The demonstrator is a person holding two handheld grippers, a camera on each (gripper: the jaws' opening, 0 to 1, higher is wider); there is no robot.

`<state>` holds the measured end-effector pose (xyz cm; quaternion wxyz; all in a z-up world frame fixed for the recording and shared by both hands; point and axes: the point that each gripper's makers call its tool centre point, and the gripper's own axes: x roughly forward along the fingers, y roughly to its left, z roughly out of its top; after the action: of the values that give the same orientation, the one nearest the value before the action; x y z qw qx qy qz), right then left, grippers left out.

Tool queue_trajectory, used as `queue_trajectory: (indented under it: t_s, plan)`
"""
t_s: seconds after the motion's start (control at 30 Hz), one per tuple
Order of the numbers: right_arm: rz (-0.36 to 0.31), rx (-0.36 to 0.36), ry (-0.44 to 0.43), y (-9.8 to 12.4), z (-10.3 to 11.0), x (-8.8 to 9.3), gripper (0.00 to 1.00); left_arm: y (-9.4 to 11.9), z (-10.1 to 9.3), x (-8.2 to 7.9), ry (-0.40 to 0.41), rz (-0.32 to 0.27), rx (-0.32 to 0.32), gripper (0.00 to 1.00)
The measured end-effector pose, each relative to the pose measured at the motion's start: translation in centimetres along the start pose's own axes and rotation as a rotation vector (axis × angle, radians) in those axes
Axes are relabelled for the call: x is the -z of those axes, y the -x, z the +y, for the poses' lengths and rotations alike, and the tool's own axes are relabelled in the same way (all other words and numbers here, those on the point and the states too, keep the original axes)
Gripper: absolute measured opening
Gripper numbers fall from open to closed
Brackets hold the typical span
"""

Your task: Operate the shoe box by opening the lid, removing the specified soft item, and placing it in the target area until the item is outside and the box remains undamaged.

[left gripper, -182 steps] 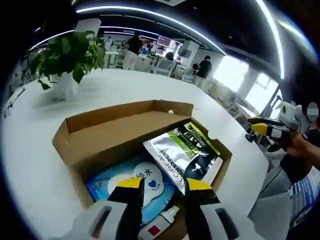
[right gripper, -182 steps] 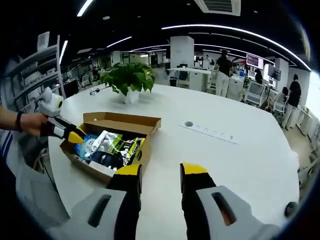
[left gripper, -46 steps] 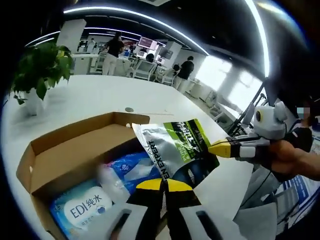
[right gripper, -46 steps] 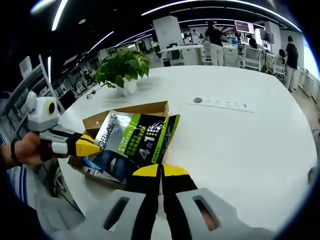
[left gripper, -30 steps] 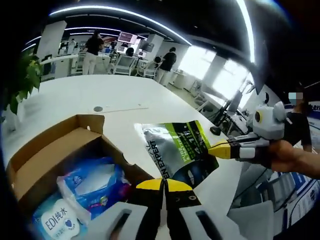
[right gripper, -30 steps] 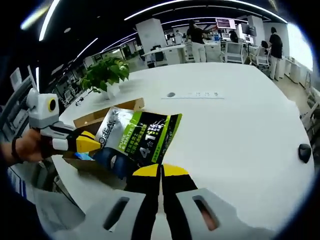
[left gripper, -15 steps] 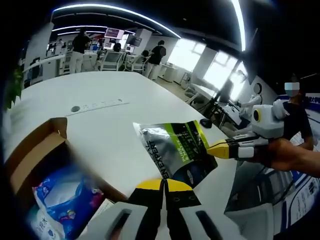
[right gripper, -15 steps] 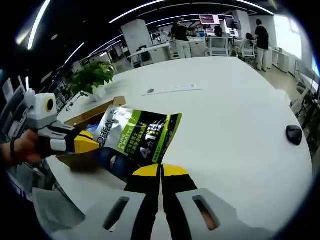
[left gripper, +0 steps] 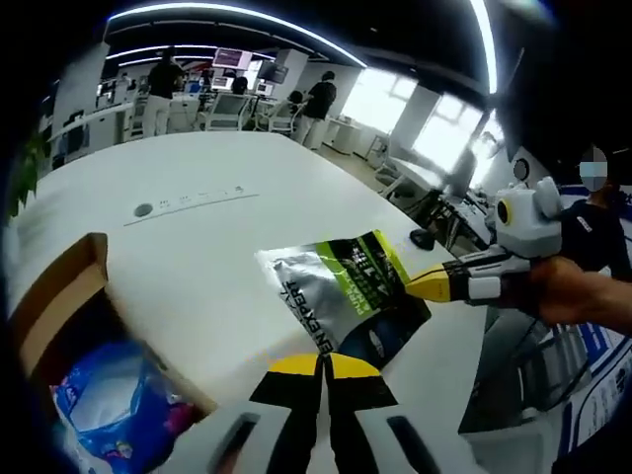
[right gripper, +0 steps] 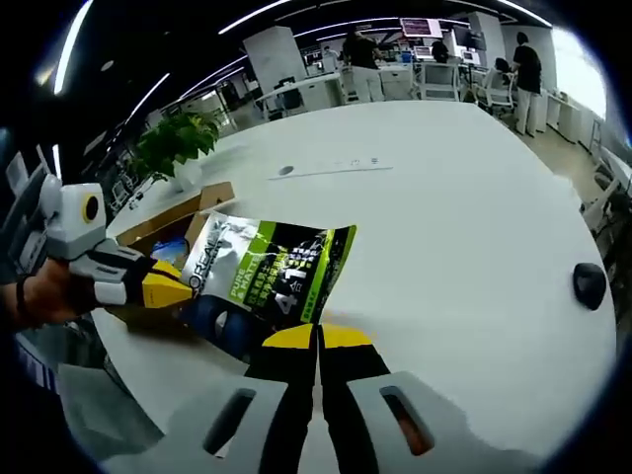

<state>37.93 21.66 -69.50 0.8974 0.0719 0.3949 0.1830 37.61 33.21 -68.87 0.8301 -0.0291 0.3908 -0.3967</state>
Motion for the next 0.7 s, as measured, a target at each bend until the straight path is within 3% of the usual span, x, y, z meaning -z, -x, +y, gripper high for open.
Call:
queue_trajectory:
  t_s: [0.2,0.7]
  plan:
    - [0.03,-0.013,0.003,-1.4,-1.0,0.7,0.0,-1.3,0.2,0.9,-0.015,0.033,-0.02,0.01]
    - [0.12,-0.021,0.005,-3.7,-2.4,4.7,0.0,-4.4,0.7,4.4,-0.107,0.157,-0.063,0.01]
